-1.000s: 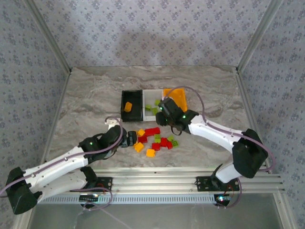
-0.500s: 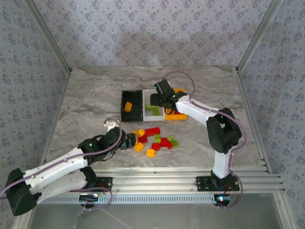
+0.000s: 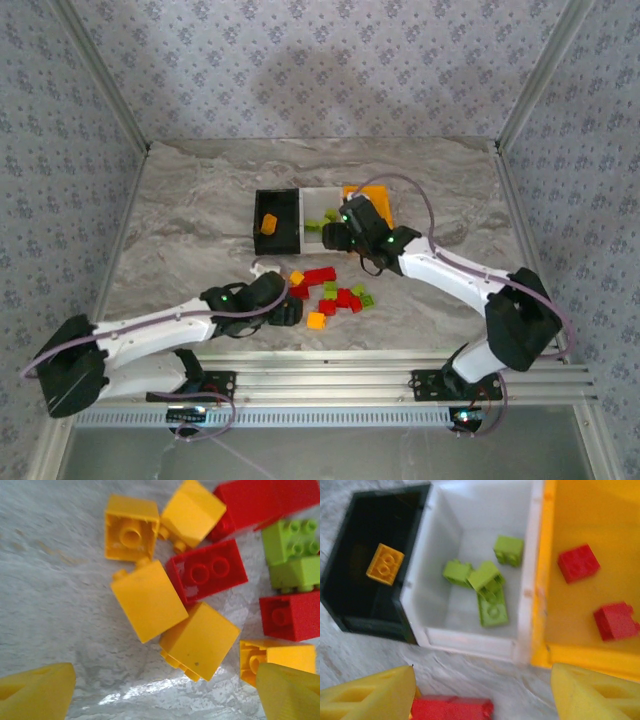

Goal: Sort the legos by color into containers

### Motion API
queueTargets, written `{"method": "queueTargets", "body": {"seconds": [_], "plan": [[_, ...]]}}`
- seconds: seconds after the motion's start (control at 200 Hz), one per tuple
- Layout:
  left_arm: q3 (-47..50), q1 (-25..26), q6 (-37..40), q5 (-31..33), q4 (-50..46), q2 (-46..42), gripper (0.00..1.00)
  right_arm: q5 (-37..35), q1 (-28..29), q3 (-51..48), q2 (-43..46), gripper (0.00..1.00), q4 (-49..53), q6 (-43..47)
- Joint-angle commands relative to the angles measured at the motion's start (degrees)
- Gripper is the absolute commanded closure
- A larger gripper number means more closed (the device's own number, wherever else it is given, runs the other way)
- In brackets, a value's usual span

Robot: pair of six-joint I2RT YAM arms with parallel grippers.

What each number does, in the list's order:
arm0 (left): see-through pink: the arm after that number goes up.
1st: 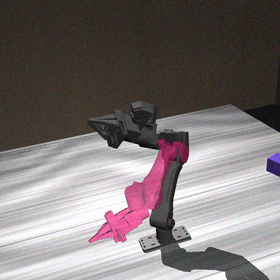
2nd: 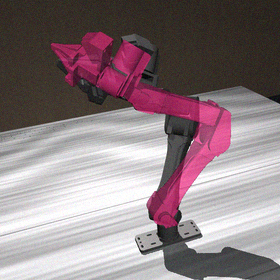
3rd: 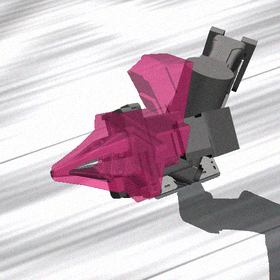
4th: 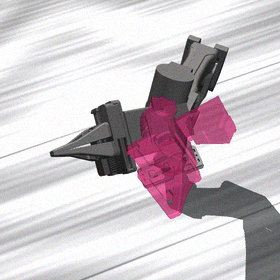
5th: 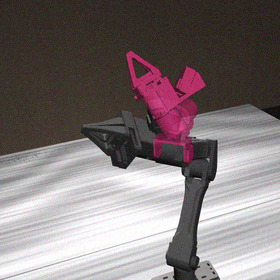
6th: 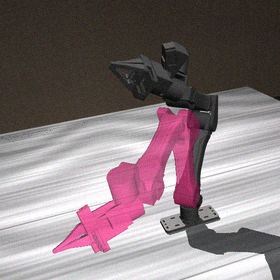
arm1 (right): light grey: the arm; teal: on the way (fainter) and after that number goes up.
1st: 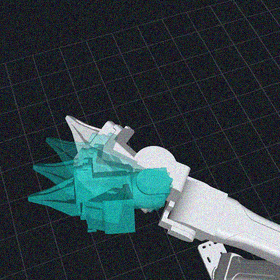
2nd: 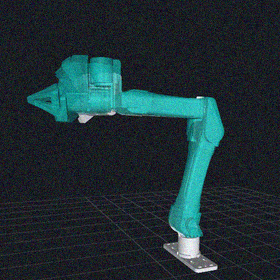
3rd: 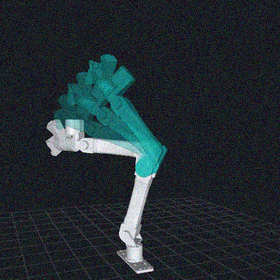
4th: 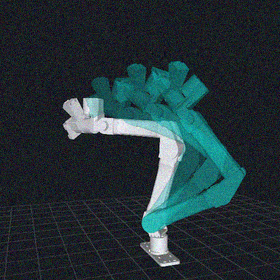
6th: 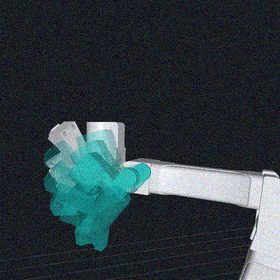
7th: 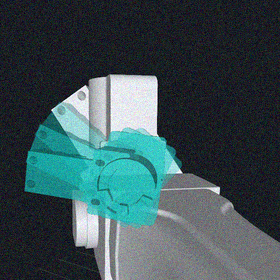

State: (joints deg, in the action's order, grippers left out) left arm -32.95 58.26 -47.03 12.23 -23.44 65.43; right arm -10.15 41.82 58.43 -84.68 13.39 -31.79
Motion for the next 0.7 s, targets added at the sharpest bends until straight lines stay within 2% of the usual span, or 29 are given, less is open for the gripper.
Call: {"method": "queueTargets", "body": {"seconds": [0.0,0.1,0.36,0.47,0.625,0.695], "plan": [[-2.2,1.62,0.35,-1.47,3.04,3.6,0.06,-2.18,0.0,-3.94,4.48,0.26,-1.16,-2.09],[-2.2,2.21,0.39,-1.64,4.6,6.84,0.07,-2.76,-0.17,-6.27,7.65,0.26,-1.14,-2.37],[-3.3,2.75,1.45,0.64,5.57,14.46,0.22,-3.12,-0.83,-9.32,11.74,0.25,-1.2,-2.76],[-2.91,2.74,2.07,3.45,6.21,15.25,0.26,-3.02,-0.84,-9.83,12.11,0.25,-1.35,-2.84],[-1.48,2.74,3.9,6.94,8.54,14.1,0.27,-2.86,-0.91,-10.18,12.46,0.25,-1.45,-2.84],[-1.02,2.69,4.36,8.74,8.62,13.22,0.36,-2.77,-0.88,-10.29,12.45,0.25,-1.58,-2.94]]}}
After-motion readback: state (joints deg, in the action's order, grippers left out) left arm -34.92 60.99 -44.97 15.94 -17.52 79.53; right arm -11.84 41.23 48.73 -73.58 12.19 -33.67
